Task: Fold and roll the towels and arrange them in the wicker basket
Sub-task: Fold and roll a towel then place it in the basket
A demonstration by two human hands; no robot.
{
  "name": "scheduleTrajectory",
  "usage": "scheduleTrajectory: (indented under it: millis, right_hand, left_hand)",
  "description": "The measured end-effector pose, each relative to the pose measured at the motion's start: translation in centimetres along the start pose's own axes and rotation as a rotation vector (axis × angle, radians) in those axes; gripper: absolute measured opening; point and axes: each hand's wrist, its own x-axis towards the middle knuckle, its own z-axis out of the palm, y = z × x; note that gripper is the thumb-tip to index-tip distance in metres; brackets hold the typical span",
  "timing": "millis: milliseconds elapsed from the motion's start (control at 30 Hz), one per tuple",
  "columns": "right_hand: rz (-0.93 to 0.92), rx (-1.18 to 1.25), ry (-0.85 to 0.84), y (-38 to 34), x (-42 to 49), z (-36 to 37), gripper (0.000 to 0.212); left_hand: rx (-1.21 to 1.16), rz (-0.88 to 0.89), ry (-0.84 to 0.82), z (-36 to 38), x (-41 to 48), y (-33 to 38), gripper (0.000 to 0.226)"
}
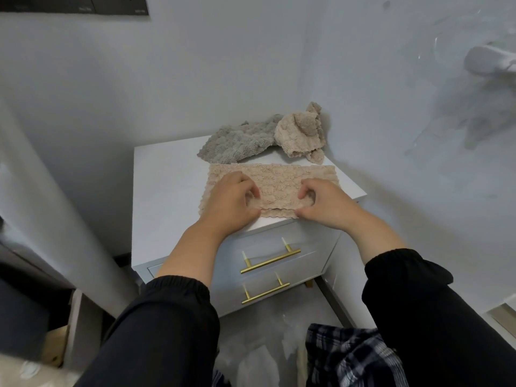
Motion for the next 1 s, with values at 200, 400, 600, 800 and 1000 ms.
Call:
scheduleTrajectory:
  millis: [200, 400, 600, 800, 1000]
  right_hand:
    - [-0.078, -0.058, 0.098, 0.2, 0.1, 0.2, 0.006]
    - [-0.099, -0.017, 0.187, -0.8, -0.2, -1.4, 0.010]
    - [-0.038, -0.012, -0.125, -0.8, -1.3, -1.9, 0.012]
    - [0.141, 0.103, -0.138, 0.6, -1.3, -2.5, 0.019]
    - [0.521, 0.066, -0.245, 4.4, -1.6, -3.0, 0.043]
  left_hand:
    - [0.073, -0.018, 0.046, -0.3, -0.1, 0.8, 0.013]
    - [0.057, 0.020, 0.130, -1.6, 0.1, 1.7, 0.013]
    - [0.185, -0.027, -0.095, -1.2, -0.1, 2.0, 0.022]
    - [0.206, 0.044, -0.061, 0.3, 0.1, 2.2, 0.027]
    - [0.326, 0.044, -0.421, 1.8, -0.4, 2.0, 0.075]
